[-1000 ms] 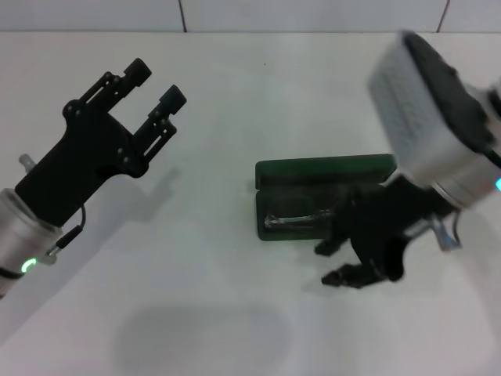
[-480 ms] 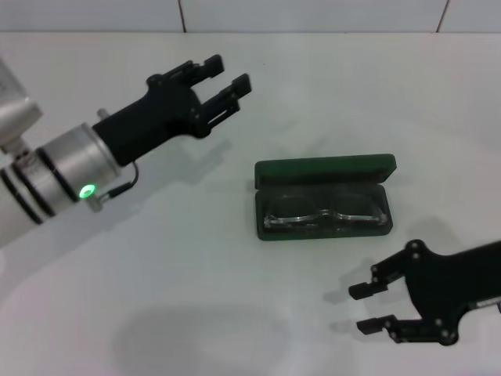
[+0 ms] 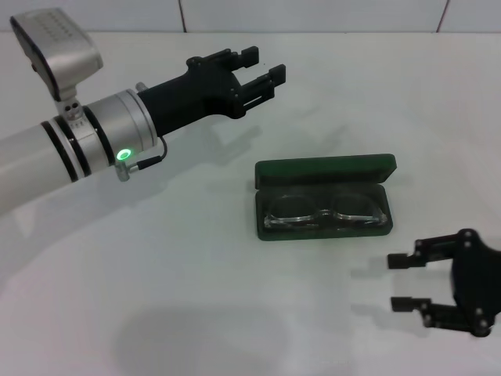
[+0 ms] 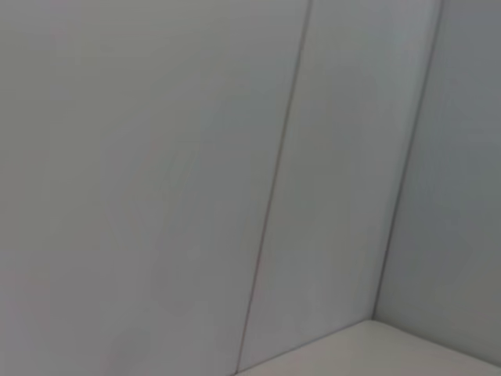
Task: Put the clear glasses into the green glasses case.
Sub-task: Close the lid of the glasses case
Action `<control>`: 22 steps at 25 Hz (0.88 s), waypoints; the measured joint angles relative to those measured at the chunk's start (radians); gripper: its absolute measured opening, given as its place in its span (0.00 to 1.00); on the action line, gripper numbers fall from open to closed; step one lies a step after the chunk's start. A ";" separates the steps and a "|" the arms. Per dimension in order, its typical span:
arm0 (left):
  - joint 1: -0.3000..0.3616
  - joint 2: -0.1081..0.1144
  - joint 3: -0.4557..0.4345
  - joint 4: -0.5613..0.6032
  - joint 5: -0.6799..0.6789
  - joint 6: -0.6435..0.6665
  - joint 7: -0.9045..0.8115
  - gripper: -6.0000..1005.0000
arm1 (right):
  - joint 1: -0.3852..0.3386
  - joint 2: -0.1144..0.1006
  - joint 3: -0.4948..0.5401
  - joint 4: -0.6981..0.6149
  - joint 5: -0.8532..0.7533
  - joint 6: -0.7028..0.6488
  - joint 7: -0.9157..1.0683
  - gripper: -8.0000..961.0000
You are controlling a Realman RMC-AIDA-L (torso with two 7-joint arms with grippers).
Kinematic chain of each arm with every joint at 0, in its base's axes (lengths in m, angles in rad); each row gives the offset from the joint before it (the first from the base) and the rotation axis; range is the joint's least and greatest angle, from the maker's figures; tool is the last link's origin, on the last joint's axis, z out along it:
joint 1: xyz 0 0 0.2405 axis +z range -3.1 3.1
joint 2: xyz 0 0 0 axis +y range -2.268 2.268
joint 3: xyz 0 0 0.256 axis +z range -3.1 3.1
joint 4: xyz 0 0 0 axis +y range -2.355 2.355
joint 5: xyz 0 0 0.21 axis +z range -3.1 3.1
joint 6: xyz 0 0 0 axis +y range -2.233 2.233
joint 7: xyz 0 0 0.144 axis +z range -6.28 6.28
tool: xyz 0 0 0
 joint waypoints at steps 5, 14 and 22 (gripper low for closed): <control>0.000 -0.005 0.005 0.023 0.019 -0.054 -0.056 0.57 | -0.017 -0.017 0.085 0.022 0.001 -0.022 0.000 0.45; -0.050 -0.059 0.008 0.098 0.306 -0.279 -0.298 0.57 | -0.015 -0.022 0.093 0.002 -0.085 -0.066 -0.004 0.48; -0.001 -0.062 0.034 0.155 0.353 -0.247 -0.310 0.57 | -0.002 -0.018 0.094 -0.004 -0.170 -0.077 -0.005 0.49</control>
